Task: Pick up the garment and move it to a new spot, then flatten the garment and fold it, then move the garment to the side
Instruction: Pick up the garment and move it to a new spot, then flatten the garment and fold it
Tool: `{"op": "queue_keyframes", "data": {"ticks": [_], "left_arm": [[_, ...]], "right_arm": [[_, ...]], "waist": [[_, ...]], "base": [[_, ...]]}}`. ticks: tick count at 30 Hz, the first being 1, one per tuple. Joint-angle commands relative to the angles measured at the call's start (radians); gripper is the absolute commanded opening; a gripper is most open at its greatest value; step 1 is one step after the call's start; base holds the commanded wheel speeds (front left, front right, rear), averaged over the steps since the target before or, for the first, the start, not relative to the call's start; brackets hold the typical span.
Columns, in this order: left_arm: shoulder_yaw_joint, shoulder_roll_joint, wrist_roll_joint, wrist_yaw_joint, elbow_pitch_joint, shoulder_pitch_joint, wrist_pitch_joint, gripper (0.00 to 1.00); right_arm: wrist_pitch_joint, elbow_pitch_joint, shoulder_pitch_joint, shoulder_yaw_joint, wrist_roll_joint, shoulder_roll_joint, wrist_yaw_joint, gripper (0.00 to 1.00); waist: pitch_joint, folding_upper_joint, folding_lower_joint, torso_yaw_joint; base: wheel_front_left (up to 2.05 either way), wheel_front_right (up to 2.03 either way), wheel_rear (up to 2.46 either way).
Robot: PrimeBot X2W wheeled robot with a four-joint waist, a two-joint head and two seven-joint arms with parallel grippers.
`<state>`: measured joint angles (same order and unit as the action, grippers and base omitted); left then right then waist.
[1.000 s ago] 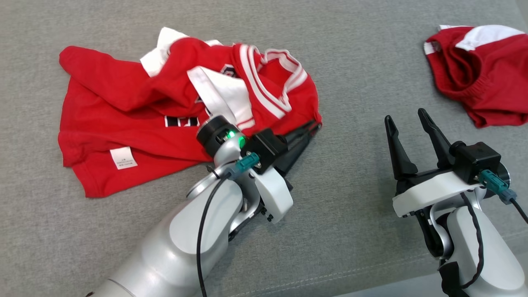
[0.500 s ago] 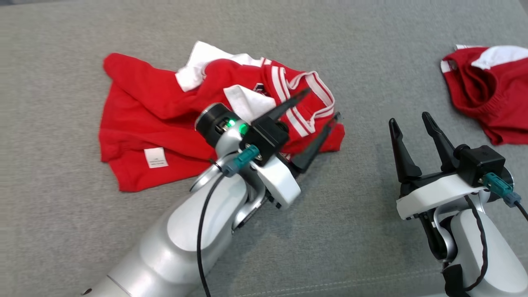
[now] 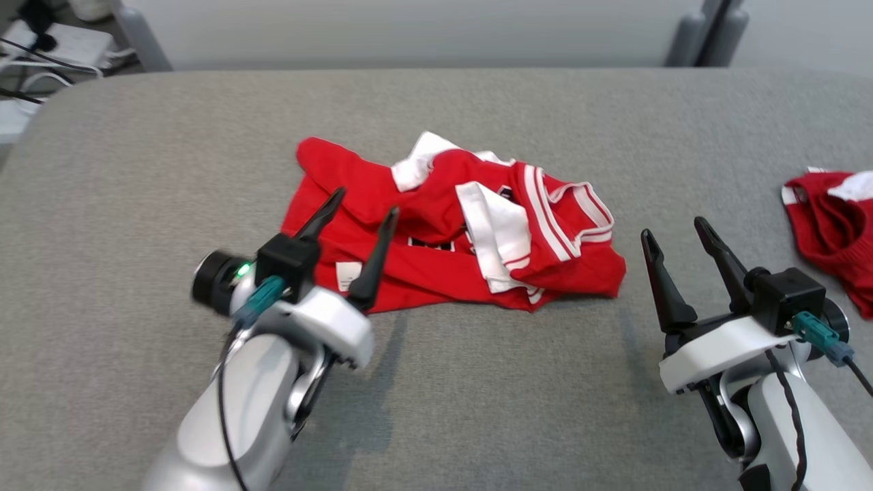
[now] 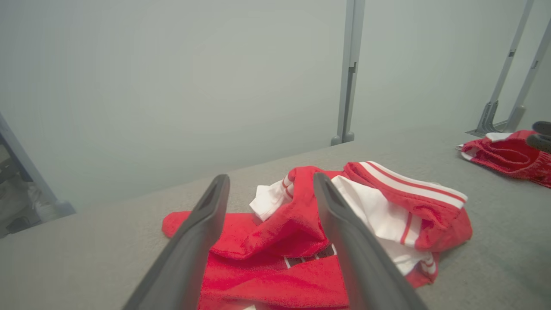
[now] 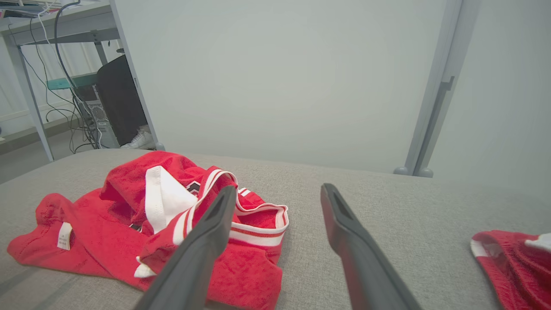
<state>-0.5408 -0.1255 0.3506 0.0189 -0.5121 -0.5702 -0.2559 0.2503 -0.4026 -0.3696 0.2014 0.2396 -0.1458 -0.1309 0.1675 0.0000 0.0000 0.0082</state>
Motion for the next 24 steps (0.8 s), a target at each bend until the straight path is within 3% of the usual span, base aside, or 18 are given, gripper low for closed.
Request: {"op": "queue_keyframes", "data": {"ticks": [1,8,14,24], "left_arm": [[0.059,-0.031,-0.005,0.01,0.028,0.019,-0.006,1.0],[0.199,-0.069,-0.043,0.032,0.066,0.224,-0.006,1.0],[0.312,-0.023,-0.062,0.033,0.118,0.367,-0.006,1.0],[0.351,0.041,-0.127,-0.029,0.13,0.38,-0.006,1.0]], "right_arm": [[0.011,0.022,0.009,0.015,0.01,-0.007,0.0,1.0],[0.011,0.03,0.049,0.014,0.009,-0.005,0.0,1.0],[0.011,0.032,0.054,0.023,0.009,-0.01,0.0,1.0],[-0.017,-0.036,-0.091,0.162,-0.014,-0.063,0.0,1.0]], "waist": [[-0.042,0.0,0.0,0.04],[-0.065,0.0,0.0,0.069],[-0.052,0.0,0.0,0.102],[-0.016,0.0,0.0,0.179]], "base": [[0.0,0.0,0.0],[0.0,0.0,0.0],[0.0,0.0,0.0],[0.0,0.0,0.0]]}}
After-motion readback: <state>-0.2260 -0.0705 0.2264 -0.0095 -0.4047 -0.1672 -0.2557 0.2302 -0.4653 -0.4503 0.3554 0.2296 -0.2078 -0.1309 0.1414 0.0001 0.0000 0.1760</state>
